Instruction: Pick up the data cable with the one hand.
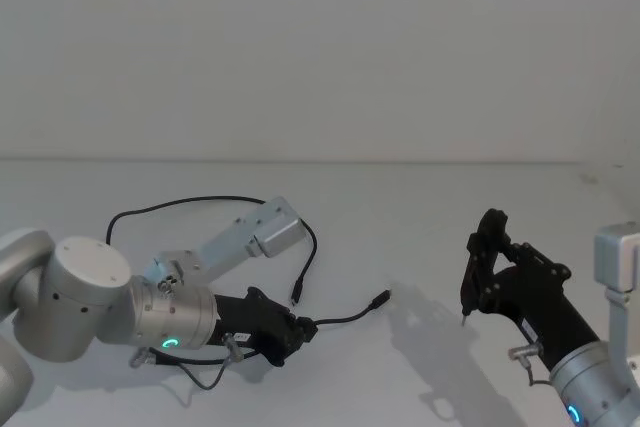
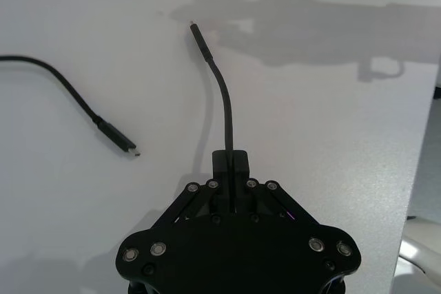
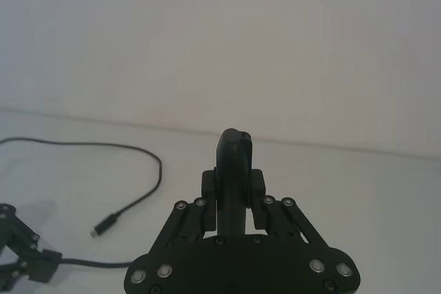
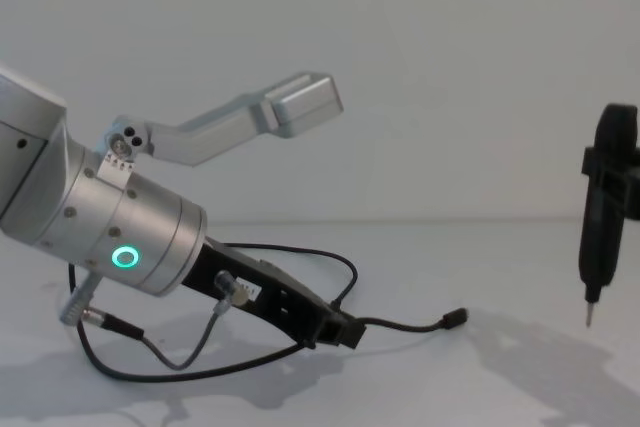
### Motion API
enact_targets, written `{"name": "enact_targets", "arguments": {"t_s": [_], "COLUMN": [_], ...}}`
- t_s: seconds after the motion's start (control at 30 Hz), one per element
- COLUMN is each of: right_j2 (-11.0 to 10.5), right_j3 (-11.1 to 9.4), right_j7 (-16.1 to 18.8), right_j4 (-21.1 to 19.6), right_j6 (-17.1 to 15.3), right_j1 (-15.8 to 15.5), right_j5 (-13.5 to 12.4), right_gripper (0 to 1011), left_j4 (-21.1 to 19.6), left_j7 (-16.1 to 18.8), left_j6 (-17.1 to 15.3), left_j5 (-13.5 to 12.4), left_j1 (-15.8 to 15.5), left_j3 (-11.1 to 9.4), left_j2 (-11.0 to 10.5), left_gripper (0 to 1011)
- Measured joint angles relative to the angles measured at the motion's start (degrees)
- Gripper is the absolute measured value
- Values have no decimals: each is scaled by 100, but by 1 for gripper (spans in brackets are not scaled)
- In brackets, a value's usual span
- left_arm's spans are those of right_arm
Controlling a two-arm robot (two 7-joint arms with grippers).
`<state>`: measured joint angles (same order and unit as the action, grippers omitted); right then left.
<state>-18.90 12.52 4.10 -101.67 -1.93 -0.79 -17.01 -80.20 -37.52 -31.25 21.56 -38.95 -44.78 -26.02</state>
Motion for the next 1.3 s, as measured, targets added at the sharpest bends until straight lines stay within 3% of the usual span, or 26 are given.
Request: {"name": "enact_targets", "arguments": {"t_s": [0.23, 0.67, 1.3], "right_j2": [83, 322, 493], "right_j3": [-85, -270, -277], "right_j7": [86, 243, 205], "right_j4": [-137, -525, -445], "right_j6": [-23, -350, -608], "right_j1": [30, 157, 360], "right_j5": [-216, -850, -1243], "right_gripper": [279, 279, 279], "left_j4": [-57, -243, -323], "left_j7": [-192, -826, -1156], "left_j6": [346, 968, 1223], "left_j5": [36, 202, 280], "left_j1": [-1, -59, -125], "left_j3": [15, 79, 89], "left_j2": [-109, -582, -851], "left_gripper": [41, 41, 40]}}
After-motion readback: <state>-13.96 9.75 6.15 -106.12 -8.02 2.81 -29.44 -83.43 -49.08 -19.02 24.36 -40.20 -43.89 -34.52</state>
